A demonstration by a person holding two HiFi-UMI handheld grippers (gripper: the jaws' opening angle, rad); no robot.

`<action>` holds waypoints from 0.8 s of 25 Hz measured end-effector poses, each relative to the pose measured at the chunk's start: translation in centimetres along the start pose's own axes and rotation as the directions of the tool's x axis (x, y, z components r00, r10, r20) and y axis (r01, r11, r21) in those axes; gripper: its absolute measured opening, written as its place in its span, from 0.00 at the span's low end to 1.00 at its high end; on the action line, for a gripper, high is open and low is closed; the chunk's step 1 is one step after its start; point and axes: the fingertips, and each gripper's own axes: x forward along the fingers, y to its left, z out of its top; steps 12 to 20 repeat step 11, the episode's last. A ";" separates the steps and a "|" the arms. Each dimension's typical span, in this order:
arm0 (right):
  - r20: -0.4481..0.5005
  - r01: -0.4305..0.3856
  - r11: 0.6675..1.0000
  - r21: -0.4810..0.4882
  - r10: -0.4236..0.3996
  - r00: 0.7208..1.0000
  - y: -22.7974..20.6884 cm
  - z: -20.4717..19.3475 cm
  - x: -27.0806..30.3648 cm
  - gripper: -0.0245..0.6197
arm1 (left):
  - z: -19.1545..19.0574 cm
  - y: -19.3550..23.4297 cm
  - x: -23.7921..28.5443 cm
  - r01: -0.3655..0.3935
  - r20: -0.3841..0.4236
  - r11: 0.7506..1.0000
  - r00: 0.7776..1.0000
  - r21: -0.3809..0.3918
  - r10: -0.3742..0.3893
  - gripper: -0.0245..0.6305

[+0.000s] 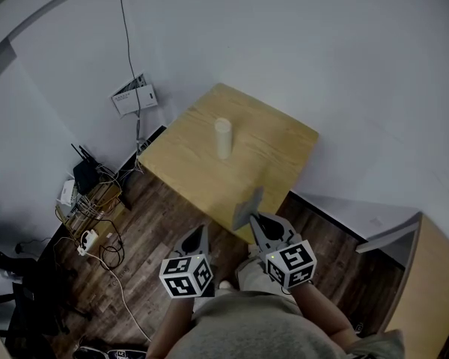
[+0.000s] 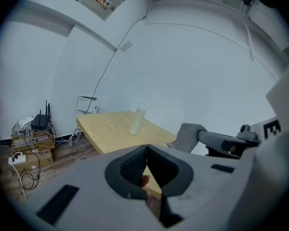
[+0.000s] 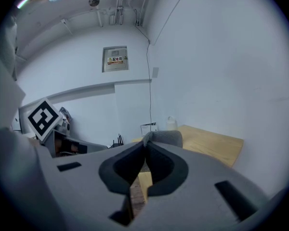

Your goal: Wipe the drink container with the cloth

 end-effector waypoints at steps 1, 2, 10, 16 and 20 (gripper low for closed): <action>0.000 0.001 1.000 0.000 -0.001 1.000 0.0 0.0 -0.1 0.05 | 0.0 -0.1 0.0 0.001 0.001 1.000 1.000 0.001 -0.001 0.04; 0.002 0.001 1.000 0.001 -0.001 1.000 0.0 0.0 -0.2 0.05 | 0.0 -0.1 -0.1 0.003 0.001 1.000 1.000 0.002 -0.003 0.04; 0.004 0.003 1.000 0.008 -0.003 1.000 0.1 0.0 -0.3 0.05 | 0.0 -0.3 -0.1 0.012 -0.001 1.000 1.000 0.005 -0.012 0.04; 0.003 0.003 1.000 0.009 -0.003 1.000 0.1 0.0 -0.4 0.05 | -0.1 -0.4 -0.1 0.013 -0.002 1.000 1.000 0.005 -0.013 0.04; 0.003 0.003 1.000 0.009 -0.003 1.000 0.1 0.0 -0.4 0.05 | -0.1 -0.4 -0.1 0.013 -0.002 1.000 1.000 0.005 -0.013 0.04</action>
